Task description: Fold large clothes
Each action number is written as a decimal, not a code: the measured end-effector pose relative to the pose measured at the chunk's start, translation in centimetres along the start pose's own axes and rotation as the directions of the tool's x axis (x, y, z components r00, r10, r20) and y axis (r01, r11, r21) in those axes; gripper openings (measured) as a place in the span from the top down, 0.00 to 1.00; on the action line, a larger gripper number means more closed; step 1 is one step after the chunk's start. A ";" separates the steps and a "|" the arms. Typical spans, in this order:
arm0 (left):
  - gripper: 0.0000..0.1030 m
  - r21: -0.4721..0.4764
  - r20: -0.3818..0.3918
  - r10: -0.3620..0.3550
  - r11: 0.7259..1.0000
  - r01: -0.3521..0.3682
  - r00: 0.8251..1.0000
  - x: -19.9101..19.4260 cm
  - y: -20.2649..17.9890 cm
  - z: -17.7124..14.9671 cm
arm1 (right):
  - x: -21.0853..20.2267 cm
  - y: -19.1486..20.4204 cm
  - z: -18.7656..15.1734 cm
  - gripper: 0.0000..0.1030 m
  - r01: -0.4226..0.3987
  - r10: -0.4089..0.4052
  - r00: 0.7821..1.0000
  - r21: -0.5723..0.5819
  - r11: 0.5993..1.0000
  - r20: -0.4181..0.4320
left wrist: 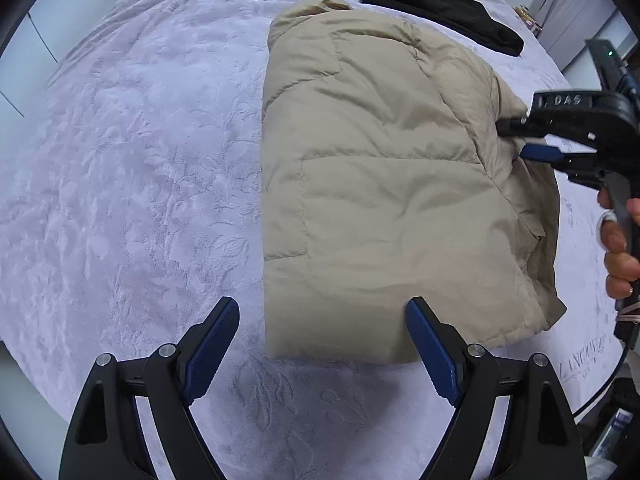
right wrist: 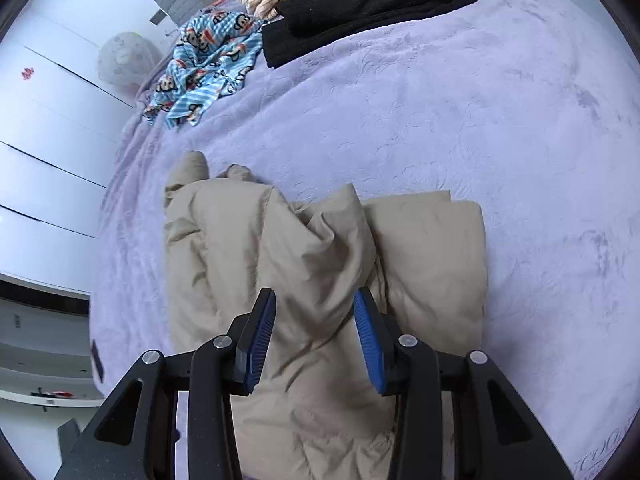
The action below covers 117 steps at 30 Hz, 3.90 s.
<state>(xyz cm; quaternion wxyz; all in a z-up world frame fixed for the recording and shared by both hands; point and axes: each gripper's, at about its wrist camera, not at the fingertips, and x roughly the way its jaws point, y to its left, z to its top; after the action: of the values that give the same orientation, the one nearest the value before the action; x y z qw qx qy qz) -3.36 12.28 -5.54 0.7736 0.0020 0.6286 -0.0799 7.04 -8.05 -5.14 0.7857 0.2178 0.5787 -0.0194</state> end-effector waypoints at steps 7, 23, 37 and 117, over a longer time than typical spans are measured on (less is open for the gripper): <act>0.17 0.005 -0.009 -0.009 1.000 0.009 1.000 1.2 0.4 1.2 | 5.2 -3.5 -0.4 0.64 0.091 -0.081 0.990 0.081 0.993 -0.117; 0.13 0.028 -0.017 0.008 1.000 -0.008 1.000 1.9 -0.5 0.7 | 1.7 -4.8 -2.5 0.61 0.035 -0.026 0.991 0.070 0.997 -0.130; 0.13 0.001 0.103 0.000 1.000 0.000 0.995 -7.1 -3.0 -3.9 | -8.8 -7.1 -10.7 0.48 -0.041 0.042 0.996 0.008 0.999 -0.081; 0.00 -0.013 0.258 0.074 0.997 -0.073 0.963 -17.0 3.2 -2.7 | -19.0 5.8 -14.6 0.00 0.263 -0.224 0.941 -0.134 0.955 0.253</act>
<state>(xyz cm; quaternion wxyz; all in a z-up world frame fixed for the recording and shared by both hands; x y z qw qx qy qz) -8.96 17.80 10.13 0.8512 0.0138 0.5223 -0.0496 -10.71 -1.67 10.71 0.8555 0.0744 0.5037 -0.0943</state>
